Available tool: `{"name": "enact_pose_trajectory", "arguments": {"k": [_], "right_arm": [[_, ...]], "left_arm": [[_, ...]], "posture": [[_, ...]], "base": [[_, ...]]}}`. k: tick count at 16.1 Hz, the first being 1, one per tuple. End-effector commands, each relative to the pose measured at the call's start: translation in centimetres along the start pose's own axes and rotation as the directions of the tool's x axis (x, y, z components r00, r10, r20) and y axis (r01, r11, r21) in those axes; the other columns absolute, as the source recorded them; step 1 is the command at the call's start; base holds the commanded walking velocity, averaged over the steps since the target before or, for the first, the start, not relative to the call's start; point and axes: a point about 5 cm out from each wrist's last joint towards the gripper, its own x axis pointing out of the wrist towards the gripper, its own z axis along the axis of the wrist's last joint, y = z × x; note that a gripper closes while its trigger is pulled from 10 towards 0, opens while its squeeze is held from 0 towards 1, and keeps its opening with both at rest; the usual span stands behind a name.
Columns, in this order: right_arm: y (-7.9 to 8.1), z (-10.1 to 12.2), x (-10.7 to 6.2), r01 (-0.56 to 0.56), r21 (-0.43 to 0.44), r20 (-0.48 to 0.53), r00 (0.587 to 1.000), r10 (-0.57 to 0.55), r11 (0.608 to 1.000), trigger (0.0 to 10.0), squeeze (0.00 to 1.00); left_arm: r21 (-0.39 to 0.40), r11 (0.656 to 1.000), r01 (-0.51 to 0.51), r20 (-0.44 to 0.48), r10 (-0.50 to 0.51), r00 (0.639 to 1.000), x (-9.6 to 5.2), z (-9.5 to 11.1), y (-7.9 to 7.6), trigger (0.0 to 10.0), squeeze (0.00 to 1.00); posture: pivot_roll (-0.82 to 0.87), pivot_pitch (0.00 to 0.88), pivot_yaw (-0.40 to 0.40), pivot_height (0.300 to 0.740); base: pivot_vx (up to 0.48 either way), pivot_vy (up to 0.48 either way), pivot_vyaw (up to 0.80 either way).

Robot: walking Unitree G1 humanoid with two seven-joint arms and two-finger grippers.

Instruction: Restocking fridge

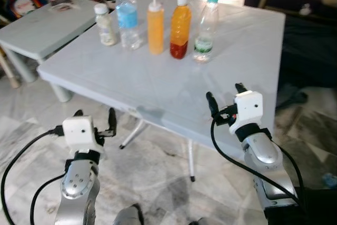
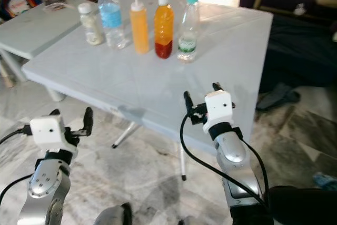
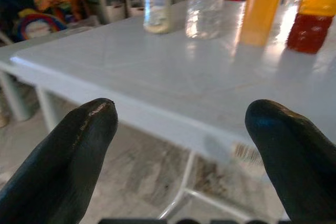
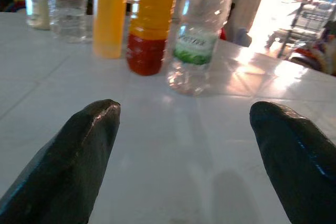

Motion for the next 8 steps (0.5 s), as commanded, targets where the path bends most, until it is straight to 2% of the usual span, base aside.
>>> {"name": "enact_pose_trajectory", "arguments": {"k": [1, 8], "right_arm": [[0.19, -0.03, -0.07, -0.005, 0.000, -0.004, 1.000, 0.005, 1.000, 10.0, 0.00], [0.36, 0.07, 0.13, -0.018, -0.007, -0.002, 1.000, 0.018, 1.000, 10.0, 0.00]], "left_arm": [[0.003, 1.000, -0.003, 0.005, 0.003, 1.000, 0.10, 0.14, 0.19, 10.0, 0.00], [-0.002, 1.000, 0.000, 0.017, 0.000, 1.000, 0.39, 0.30, -0.02, 10.0, 0.00]], "posture": [[-0.03, 0.128, -0.001, 0.740], [-0.03, 0.132, -0.003, 0.740]], "base": [[0.251, 0.000, 0.00], [0.410, 0.000, 0.00]]}}
